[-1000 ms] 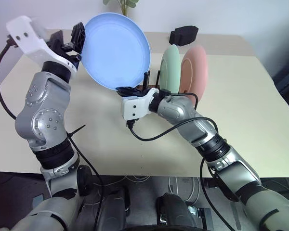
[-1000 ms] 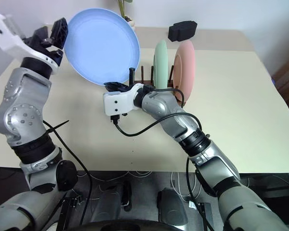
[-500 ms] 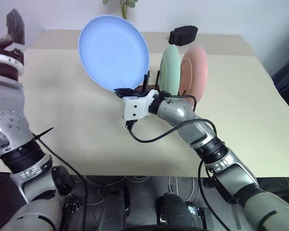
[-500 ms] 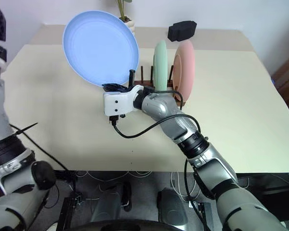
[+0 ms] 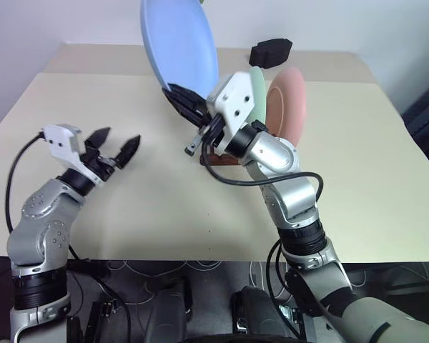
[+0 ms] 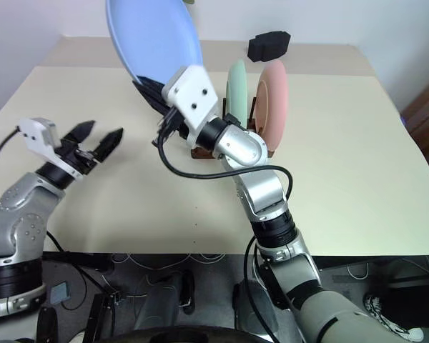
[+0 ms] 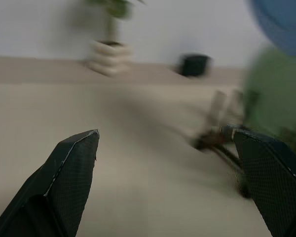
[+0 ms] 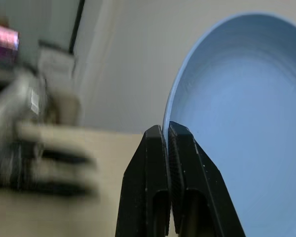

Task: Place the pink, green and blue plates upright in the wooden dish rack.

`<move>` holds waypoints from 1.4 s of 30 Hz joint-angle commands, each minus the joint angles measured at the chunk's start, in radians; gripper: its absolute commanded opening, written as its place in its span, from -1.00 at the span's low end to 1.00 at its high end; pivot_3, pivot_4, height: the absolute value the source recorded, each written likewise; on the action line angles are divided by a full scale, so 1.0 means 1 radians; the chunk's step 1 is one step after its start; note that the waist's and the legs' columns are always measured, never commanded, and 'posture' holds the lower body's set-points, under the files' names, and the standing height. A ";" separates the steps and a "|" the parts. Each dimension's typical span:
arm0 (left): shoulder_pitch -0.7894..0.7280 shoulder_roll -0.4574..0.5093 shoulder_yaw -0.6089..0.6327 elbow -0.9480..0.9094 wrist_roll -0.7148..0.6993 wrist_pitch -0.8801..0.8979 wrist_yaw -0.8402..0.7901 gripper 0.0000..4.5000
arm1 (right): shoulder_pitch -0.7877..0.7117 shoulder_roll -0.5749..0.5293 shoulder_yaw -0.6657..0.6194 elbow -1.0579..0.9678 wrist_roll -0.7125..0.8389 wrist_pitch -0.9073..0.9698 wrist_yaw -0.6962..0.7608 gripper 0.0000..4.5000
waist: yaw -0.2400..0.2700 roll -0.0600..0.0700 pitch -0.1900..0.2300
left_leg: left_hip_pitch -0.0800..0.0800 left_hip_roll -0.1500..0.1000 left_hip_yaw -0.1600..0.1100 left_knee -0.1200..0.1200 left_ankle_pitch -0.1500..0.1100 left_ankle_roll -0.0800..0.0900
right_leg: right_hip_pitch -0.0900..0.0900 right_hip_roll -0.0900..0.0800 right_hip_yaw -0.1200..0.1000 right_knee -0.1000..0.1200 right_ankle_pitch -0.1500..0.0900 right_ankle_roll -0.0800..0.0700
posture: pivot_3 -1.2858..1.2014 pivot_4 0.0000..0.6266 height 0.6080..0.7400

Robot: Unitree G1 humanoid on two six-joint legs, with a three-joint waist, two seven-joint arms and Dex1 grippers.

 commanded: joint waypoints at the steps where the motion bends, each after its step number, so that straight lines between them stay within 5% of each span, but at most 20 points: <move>1: 0.040 0.053 -0.058 -0.060 0.037 -0.044 -0.096 0.98 | 0.001 0.046 -0.062 -0.086 0.144 0.098 -0.035 -1.00 | -0.003 0.000 0.000 | 0.000 0.000 0.000 0.000 0.000 0.000 | 0.000 0.000 0.000 0.000 0.000 0.000 | 0.03 -0.52 0.88; 16: 0.051 0.053 -0.143 -0.081 0.052 -0.062 -0.158 0.98 | 0.015 0.100 -0.250 -0.073 0.506 0.381 -0.219 -1.00 | -0.018 0.001 0.000 | 0.000 0.000 0.000 -0.001 0.000 0.000 | -0.001 -0.001 0.001 0.000 0.000 0.000 | 0.03 -0.52 0.88; 42: 0.059 0.043 -0.148 -0.092 0.047 -0.056 -0.168 0.98 | -0.037 0.005 -0.246 -0.054 0.610 0.444 -0.165 -1.00 | -0.019 0.001 0.000 | -0.001 0.000 0.000 -0.004 0.000 0.001 | -0.002 -0.001 0.001 0.000 0.000 0.000 | 0.03 -0.52 0.88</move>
